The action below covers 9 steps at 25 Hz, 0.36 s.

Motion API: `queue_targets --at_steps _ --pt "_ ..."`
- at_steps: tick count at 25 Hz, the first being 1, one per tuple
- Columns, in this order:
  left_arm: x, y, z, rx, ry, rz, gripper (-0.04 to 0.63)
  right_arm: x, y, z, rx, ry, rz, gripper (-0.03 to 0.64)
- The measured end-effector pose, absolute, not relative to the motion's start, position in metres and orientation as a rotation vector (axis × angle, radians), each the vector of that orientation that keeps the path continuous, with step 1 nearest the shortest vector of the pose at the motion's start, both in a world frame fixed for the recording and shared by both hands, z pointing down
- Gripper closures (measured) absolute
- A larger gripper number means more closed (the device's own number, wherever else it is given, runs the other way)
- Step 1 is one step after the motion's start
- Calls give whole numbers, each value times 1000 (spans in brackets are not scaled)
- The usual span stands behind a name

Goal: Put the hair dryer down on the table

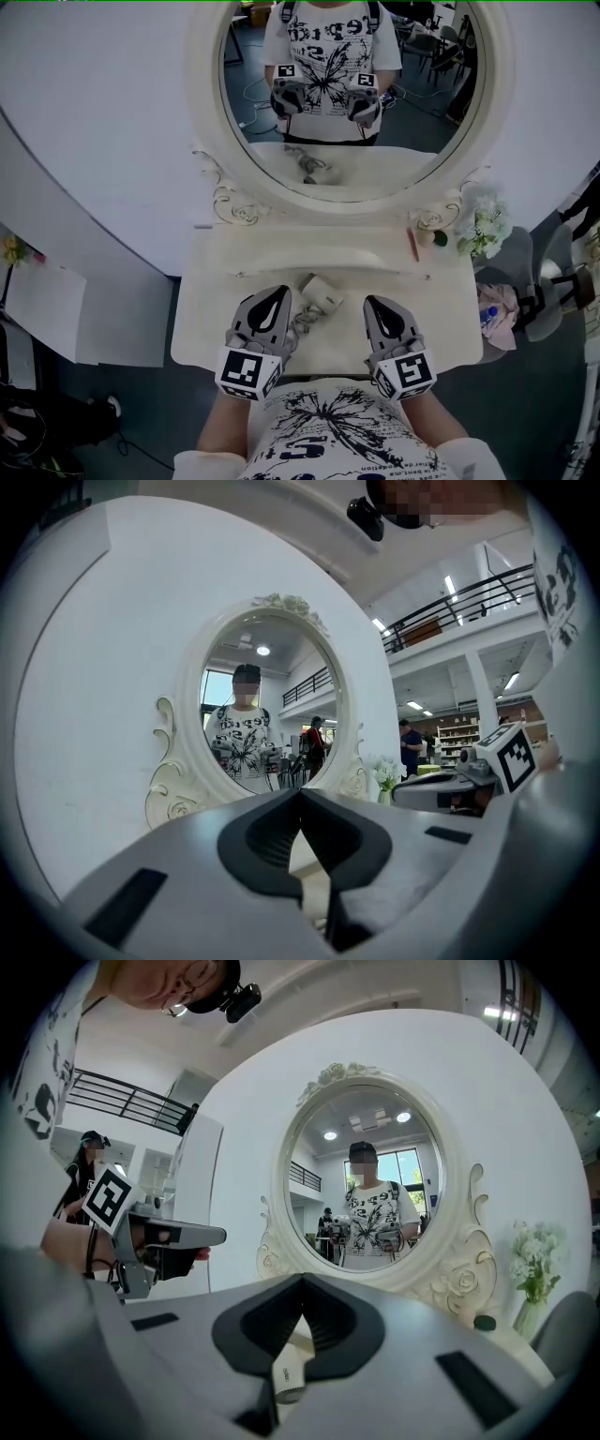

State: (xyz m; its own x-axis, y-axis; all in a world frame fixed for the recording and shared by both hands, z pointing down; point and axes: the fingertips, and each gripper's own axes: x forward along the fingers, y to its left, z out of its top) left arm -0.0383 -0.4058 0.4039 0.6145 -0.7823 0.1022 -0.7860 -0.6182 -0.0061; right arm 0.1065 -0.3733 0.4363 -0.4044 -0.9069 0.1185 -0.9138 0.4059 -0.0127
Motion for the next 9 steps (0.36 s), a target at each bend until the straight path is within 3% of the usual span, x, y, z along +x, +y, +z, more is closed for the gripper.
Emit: queue_targets --at_steps 9 --pt "-44 -403 402 2783 -1383 148 574 96 -373 440 1645 -2577 139 598"
